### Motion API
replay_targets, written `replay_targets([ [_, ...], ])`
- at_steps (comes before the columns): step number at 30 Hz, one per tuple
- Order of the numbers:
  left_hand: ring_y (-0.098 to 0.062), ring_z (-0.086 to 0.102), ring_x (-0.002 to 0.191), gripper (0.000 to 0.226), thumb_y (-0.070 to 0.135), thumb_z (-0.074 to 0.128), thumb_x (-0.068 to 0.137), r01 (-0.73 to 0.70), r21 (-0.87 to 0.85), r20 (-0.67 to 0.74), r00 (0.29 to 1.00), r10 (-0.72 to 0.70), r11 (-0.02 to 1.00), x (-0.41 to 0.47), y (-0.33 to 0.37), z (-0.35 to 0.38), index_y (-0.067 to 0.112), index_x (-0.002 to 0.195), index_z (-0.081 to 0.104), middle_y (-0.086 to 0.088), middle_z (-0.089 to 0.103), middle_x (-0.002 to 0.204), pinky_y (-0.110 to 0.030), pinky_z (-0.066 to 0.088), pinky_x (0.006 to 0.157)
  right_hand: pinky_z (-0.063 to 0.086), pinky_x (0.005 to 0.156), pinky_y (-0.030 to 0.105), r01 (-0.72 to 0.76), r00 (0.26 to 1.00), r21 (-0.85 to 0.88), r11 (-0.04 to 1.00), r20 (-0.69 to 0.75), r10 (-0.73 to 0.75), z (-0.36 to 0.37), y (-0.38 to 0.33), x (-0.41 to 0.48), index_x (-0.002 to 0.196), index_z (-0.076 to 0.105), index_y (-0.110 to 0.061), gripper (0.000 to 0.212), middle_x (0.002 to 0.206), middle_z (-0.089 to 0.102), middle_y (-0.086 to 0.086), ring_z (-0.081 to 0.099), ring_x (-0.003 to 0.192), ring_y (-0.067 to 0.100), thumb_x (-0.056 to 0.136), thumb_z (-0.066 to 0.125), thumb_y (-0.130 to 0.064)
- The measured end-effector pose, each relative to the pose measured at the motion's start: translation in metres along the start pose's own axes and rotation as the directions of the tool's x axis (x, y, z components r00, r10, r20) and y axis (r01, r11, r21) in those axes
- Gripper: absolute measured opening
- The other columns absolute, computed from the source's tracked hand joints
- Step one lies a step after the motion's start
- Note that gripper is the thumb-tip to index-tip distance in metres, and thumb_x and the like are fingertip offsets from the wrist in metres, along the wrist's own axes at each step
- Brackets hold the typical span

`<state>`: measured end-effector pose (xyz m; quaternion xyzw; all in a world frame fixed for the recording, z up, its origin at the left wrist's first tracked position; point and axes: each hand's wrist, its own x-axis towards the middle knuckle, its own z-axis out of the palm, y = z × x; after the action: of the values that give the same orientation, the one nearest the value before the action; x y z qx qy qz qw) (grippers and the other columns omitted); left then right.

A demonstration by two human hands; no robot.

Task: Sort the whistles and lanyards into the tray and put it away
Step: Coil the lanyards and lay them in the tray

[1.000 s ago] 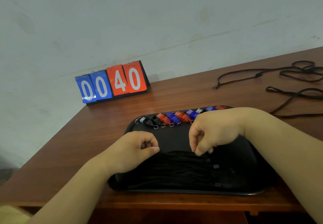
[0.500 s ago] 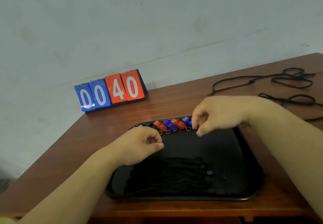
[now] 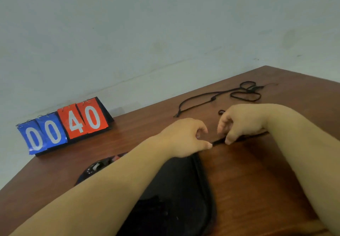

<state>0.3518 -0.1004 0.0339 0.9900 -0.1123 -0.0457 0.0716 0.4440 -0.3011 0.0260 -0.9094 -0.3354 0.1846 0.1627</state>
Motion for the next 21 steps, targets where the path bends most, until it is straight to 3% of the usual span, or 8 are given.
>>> replay_targets([
  [2,-0.015,0.06,0.108,0.044,0.053,0.066,0.092,0.009,0.042,0.06,0.998,-0.012,0.999,0.019,0.01,0.009,0.027,0.128,0.064,0.007,0.064,0.119,-0.037,0.052,0.095,0.051,0.092,0.032,-0.004,1.0,-0.011,1.0,-0.004,0.004,0.001,0.003,0.003,0.103,0.076,-0.035,0.027,0.102,0.071,-0.013,0.065,0.097,0.008,0.078,0.085,-0.037],
  [4,-0.015,0.062,0.099,0.027,0.046,0.066,0.095,0.017,0.042,0.067,0.998,-0.02,0.999,0.031,0.015,0.017,0.025,0.112,0.07,0.006,0.067,0.108,-0.038,0.054,0.09,0.051,0.087,0.032,-0.006,1.0,-0.02,1.0,-0.015,0.006,0.003,0.006,0.006,0.096,0.078,-0.031,0.017,0.094,0.072,-0.012,0.066,0.091,0.01,0.08,0.083,-0.036],
  [6,-0.015,0.063,0.09,0.016,0.038,0.064,0.098,0.011,0.029,0.058,0.998,-0.012,1.0,0.037,0.017,0.02,0.023,0.098,0.07,0.005,0.069,0.096,-0.037,0.054,0.084,0.049,0.08,0.028,0.002,1.0,-0.034,0.999,-0.006,-0.003,0.004,0.006,0.007,0.094,0.079,-0.028,0.012,0.09,0.072,-0.012,0.065,0.088,0.009,0.084,0.08,-0.033],
  [9,-0.013,0.059,0.084,0.013,0.033,0.059,0.101,-0.002,0.031,0.046,0.999,0.0,1.0,0.035,0.016,0.02,0.024,0.094,0.065,0.006,0.064,0.089,-0.033,0.049,0.073,0.045,0.07,0.022,0.022,0.999,-0.038,0.999,-0.025,-0.023,0.004,0.004,0.005,0.095,0.078,-0.026,0.007,0.091,0.072,-0.011,0.064,0.085,0.006,0.089,0.075,-0.029],
  [12,-0.008,0.056,0.077,0.013,0.03,0.054,0.103,-0.001,-0.019,-0.073,0.997,0.0,1.0,0.022,0.007,0.009,0.024,0.092,0.059,0.01,0.062,0.084,-0.03,0.039,0.067,0.047,0.079,0.024,0.092,0.988,0.036,0.995,-0.131,-0.087,0.006,-0.002,0.0,0.097,0.073,-0.027,0.007,0.094,0.073,-0.012,0.064,0.09,0.005,0.094,0.067,-0.026],
  [16,-0.003,0.061,0.074,0.013,0.03,0.054,0.103,0.032,-0.128,-0.266,0.962,-0.066,0.991,-0.014,-0.012,-0.024,0.028,0.092,0.06,0.012,0.07,0.084,-0.028,0.048,0.07,0.05,0.08,0.023,0.26,0.94,0.364,0.894,-0.307,-0.148,0.008,-0.022,-0.008,0.098,0.068,-0.023,0.005,0.084,0.079,-0.009,0.072,0.079,0.003,0.097,0.066,-0.027],
  [21,-0.007,0.065,0.086,0.014,0.031,0.055,0.102,0.138,-0.221,-0.403,0.889,-0.219,0.965,-0.072,-0.063,-0.049,0.032,0.09,0.059,0.011,0.07,0.085,-0.03,0.052,0.082,0.05,0.079,0.023,0.287,0.891,0.371,0.883,-0.442,-0.104,0.008,-0.051,-0.006,0.094,0.072,-0.027,0.007,0.084,0.077,-0.015,0.071,0.07,0.002,0.094,0.07,-0.033],
])
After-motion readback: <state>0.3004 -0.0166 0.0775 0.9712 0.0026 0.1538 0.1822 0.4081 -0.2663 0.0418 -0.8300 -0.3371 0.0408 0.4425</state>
